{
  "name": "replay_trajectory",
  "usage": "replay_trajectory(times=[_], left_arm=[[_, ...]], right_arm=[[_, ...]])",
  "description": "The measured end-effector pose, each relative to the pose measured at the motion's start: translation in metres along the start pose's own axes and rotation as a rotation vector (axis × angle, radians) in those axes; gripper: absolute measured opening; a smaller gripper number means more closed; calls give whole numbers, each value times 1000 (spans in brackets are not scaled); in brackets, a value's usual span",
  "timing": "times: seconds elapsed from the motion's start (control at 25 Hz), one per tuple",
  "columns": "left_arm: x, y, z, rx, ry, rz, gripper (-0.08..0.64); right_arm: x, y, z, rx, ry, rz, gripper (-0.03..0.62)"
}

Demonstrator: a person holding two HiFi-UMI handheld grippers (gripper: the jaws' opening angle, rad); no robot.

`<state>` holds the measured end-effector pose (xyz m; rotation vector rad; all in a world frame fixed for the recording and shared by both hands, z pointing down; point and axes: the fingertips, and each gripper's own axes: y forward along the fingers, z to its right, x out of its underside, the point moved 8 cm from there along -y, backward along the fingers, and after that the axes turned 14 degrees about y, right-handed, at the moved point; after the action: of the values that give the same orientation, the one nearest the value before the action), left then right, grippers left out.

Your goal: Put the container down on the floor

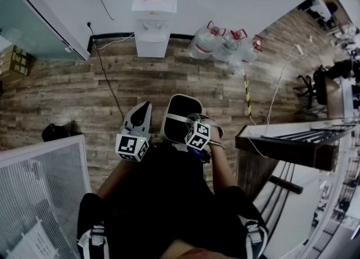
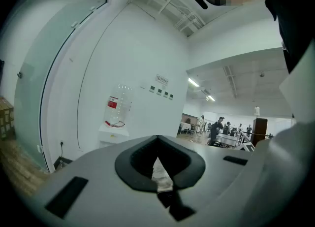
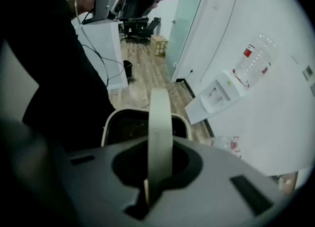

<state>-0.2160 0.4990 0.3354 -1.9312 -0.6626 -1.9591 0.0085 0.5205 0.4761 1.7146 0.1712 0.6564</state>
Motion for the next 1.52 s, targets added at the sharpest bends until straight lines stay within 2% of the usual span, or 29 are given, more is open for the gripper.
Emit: replay_trajectory(times=[0.88, 1.32, 1.52], left_arm=[[-8, 10, 31, 22, -5, -1, 31], [-11, 39, 54, -42, 4, 3, 31], [-15, 50, 64, -78, 13, 11, 31]], right_arm=[[21, -9, 9, -55, -21, 7, 34], [38, -7, 31, -83, -14, 27, 34], [48, -2, 49, -89, -43, 27, 34]])
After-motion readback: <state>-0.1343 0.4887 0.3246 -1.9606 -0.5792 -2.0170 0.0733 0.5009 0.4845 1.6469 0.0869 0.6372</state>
